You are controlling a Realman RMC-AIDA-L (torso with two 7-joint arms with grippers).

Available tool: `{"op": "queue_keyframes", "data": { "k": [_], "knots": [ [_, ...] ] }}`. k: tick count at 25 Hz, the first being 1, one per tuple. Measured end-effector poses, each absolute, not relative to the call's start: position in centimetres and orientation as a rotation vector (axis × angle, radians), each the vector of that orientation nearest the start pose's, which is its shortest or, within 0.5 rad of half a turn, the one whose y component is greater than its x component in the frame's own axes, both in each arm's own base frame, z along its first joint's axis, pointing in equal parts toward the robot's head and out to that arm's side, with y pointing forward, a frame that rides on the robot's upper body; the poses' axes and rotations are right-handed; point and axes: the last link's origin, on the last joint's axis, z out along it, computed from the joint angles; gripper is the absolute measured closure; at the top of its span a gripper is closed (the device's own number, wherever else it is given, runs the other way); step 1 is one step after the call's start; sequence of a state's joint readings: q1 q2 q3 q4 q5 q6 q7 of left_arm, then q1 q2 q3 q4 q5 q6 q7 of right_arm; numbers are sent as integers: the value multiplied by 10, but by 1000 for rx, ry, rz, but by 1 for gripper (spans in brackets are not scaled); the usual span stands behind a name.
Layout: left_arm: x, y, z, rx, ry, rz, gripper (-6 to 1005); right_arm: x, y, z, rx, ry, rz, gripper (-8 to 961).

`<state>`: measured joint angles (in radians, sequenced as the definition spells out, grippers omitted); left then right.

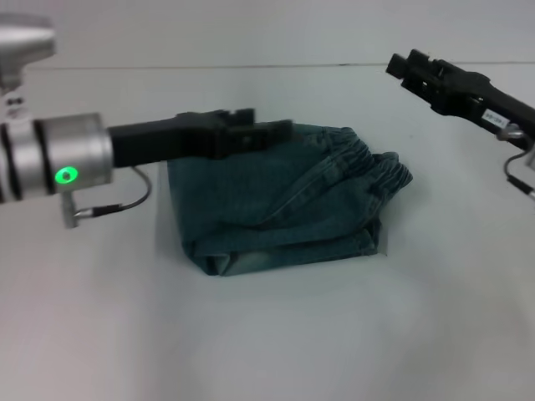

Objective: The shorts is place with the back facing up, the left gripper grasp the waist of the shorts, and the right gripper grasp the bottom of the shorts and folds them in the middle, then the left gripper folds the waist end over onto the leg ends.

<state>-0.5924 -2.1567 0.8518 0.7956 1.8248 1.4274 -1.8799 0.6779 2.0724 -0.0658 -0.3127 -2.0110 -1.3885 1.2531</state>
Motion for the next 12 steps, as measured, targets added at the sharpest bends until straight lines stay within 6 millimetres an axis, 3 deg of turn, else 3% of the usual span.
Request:
{"op": "queue_keyframes", "data": {
  "k": [1, 8, 10, 12],
  "knots": [
    [-197, 362, -11, -2609, -1053, -924, 117, 261, 374, 12, -2214, 875, 1105, 679],
    [-237, 332, 6, -2602, -1045, -899, 47, 262, 335, 47, -2600, 777, 918, 418],
    [-244, 326, 8, -2611, -1061, -868, 47, 271, 323, 52, -2637, 772, 856, 230],
    [-250, 322, 9, -2622, -1077, -831, 47, 283, 314, 55, -2642, 798, 800, 232]
  ]
}}
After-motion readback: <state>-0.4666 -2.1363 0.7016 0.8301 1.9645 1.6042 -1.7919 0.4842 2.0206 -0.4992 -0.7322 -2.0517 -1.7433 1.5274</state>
